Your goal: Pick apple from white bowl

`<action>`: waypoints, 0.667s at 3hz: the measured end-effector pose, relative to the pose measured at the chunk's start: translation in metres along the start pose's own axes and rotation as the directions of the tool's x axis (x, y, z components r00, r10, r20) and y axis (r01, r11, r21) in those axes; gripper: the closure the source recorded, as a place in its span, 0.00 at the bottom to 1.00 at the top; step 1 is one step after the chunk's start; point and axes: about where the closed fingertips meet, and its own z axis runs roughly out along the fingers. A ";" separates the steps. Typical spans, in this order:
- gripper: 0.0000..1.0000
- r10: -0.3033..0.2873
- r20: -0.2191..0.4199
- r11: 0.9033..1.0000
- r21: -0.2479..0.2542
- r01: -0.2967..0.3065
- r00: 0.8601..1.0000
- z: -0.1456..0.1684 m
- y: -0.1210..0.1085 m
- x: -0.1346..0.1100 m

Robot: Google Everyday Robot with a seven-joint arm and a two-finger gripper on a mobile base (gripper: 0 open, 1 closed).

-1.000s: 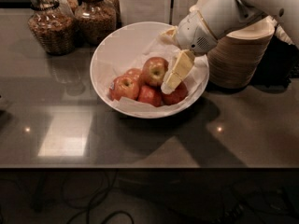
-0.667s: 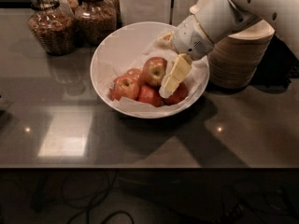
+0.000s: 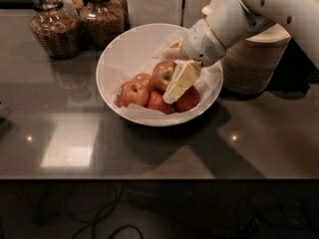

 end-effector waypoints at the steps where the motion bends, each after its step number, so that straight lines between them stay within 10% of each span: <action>1: 0.42 0.000 0.000 1.000 0.000 0.000 1.000 0.000 0.000 0.000; 2: 0.66 0.000 0.000 1.000 0.000 0.000 1.000 0.000 0.000 0.000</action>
Offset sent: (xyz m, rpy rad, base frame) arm 0.0000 0.0000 0.0000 0.0000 0.0000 0.0000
